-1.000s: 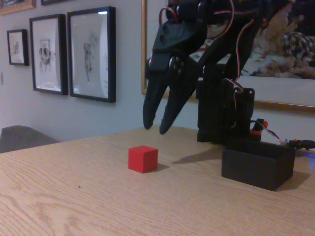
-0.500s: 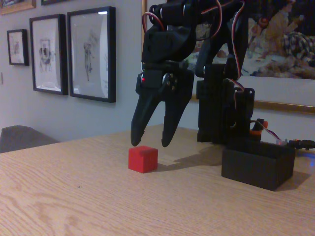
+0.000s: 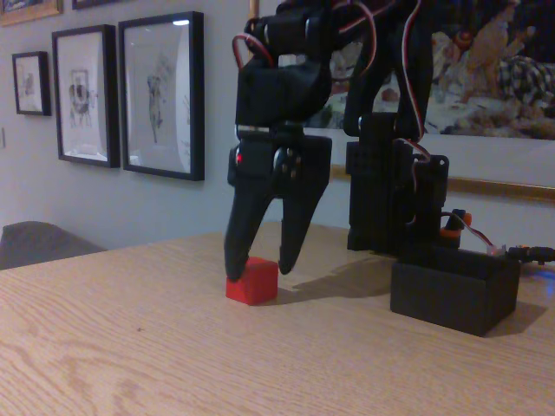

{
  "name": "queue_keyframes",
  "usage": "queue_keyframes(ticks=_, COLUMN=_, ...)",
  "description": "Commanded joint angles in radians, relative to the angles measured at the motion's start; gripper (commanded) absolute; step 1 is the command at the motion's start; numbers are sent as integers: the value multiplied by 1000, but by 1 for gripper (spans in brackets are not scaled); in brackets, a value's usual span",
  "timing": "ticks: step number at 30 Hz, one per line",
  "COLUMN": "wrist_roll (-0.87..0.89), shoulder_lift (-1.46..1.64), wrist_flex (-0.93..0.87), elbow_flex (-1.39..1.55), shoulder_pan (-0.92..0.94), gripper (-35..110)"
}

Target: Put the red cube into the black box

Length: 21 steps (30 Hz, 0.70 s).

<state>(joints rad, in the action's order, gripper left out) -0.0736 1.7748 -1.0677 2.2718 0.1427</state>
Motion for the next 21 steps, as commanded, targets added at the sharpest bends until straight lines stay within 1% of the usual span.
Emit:
queue_keyframes(ticks=1, wrist_roll=-12, shoulder_lift=-11, wrist_flex=-9, elbow_flex=-37, shoulder_pan=2, gripper=30)
queue_keyframes(ticks=8, wrist_roll=-6, shoulder_lift=-49, wrist_flex=6, elbow_flex=-54, shoulder_pan=-15, gripper=27)
queue_keyframes(ticks=18, wrist_roll=-5, shoulder_lift=-55, wrist_flex=3, elbow_flex=-64, shoulder_pan=-8, gripper=14)
queue_keyframes(ticks=21, wrist_roll=-8, shoulder_lift=-31, wrist_flex=0, elbow_flex=-54, shoulder_pan=-6, gripper=12)
